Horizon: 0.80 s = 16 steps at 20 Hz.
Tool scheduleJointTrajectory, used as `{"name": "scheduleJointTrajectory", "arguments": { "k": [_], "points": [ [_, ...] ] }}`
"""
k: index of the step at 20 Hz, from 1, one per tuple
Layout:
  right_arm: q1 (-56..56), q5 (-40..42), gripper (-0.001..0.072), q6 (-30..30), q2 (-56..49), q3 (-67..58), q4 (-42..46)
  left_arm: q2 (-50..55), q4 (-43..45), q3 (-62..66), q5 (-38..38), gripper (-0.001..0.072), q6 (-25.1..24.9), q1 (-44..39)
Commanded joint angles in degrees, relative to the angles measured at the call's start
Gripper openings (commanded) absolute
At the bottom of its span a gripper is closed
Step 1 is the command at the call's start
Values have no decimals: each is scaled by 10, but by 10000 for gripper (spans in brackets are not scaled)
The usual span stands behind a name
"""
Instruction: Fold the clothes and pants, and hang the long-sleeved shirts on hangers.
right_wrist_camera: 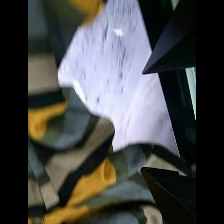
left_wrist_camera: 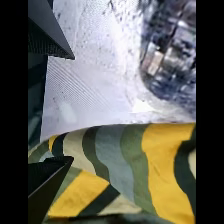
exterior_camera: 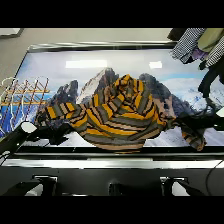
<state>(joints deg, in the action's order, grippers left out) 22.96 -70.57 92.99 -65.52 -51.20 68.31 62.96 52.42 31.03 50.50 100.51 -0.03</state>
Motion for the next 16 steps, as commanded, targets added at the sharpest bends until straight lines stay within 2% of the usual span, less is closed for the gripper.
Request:
{"name": "scheduleJointTrajectory", "arguments": {
  "k": [1,6,9,10,11,12,13,14,16],
  "points": [
    [0,-5,664,-47,-72,0,-101,19,0,0,-17,677,0,-16],
    [-1,-3,663,-69,-93,67,-129,22,0,0,-28,676,0,-16],
    [-1,21,655,-107,-93,133,-207,22,-1,0,-28,676,0,-16],
    [-1,37,619,-115,-93,148,-226,22,-7,0,-29,676,0,-16],
    [-1,53,527,-123,-93,157,-241,22,-13,0,-33,676,0,-16],
    [-1,68,475,-129,-93,163,-254,22,-18,0,-39,676,0,-16],
    [-1,78,462,-129,-93,165,-263,22,-22,0,-47,667,0,-16],
    [-1,85,372,-129,-93,165,-268,22,-22,0,-55,662,0,-17],
    [-1,92,266,-129,-93,165,-270,25,-33,0,-78,662,0,-26]
  ]
}}
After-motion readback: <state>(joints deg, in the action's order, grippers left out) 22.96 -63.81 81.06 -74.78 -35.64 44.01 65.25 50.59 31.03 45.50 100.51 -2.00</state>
